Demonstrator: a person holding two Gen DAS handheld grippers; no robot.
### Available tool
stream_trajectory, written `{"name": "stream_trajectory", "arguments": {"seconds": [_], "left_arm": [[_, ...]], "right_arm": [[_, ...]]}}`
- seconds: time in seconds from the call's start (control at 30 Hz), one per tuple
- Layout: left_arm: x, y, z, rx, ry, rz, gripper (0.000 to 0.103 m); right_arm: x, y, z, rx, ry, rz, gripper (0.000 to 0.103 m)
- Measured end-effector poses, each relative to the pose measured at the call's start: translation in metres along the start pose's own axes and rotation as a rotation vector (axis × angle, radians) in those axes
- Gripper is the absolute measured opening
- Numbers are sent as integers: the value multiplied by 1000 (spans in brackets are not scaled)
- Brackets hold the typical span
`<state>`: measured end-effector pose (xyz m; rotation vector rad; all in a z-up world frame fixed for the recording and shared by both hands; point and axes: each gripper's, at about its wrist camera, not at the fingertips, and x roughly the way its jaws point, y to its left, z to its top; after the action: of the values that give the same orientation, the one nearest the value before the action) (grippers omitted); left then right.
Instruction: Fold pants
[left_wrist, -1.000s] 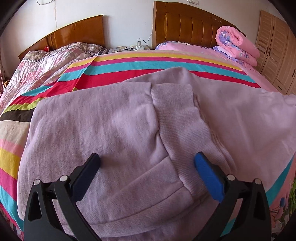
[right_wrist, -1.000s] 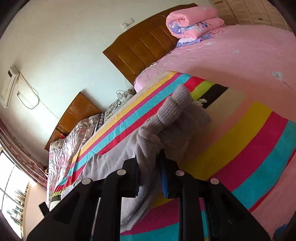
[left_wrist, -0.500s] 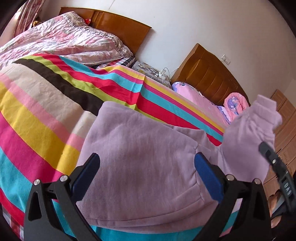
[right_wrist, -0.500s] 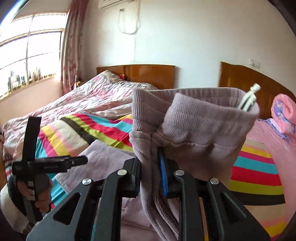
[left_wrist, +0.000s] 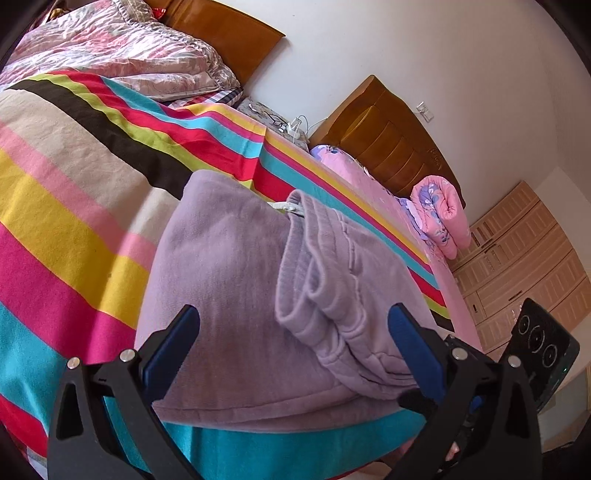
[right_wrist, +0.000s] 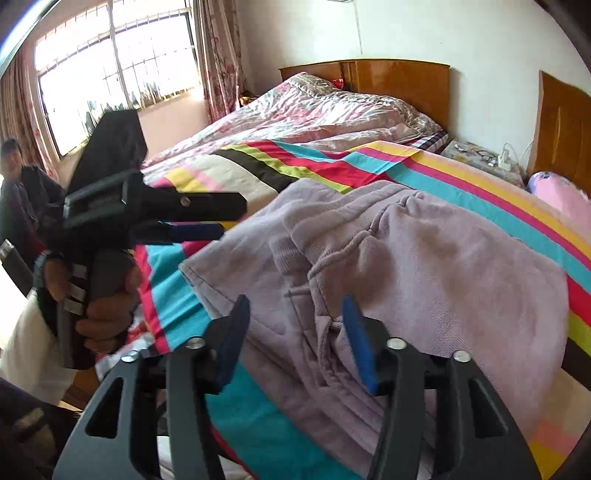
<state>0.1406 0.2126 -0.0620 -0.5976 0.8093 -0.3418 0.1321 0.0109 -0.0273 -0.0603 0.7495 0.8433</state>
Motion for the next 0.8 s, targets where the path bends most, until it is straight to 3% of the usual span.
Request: {"name": "stream_trajectory", "arguments": {"seconds": [0.03,0.07,0.17,0.23,0.4,0.53,0.57,0.63,0.8], "left_arm": [[5,0,-1,-1,14,-8,102],[10,-1,-3,0,25,-11,102],[17,2,-3,-20,20,4,102],[12,4,-2,-35,2,0,102],[-5,13,-2,-59,-41,33,102],[-11,17,-6,-69,-47,33,102],[-11,18,-7,-69,-46,32,102],[-10,20,-7,-70,-45,31,102],[-21,23,-8,-67,-71,38,102]], "right_arm": [[-7,2,3,-21,-8,9,78],[-10,5,6,-51,-3,-9,72],[2,-2,20,-95,61,-112,39],[22,-7,24,-121,156,-157,34],[63,-2,8,-169,295,-125,35],[69,-5,2,-150,283,-150,34],[68,-5,1,-158,269,-179,22],[64,-4,6,-179,240,-197,11],[30,24,30,-248,141,-214,10]]}}
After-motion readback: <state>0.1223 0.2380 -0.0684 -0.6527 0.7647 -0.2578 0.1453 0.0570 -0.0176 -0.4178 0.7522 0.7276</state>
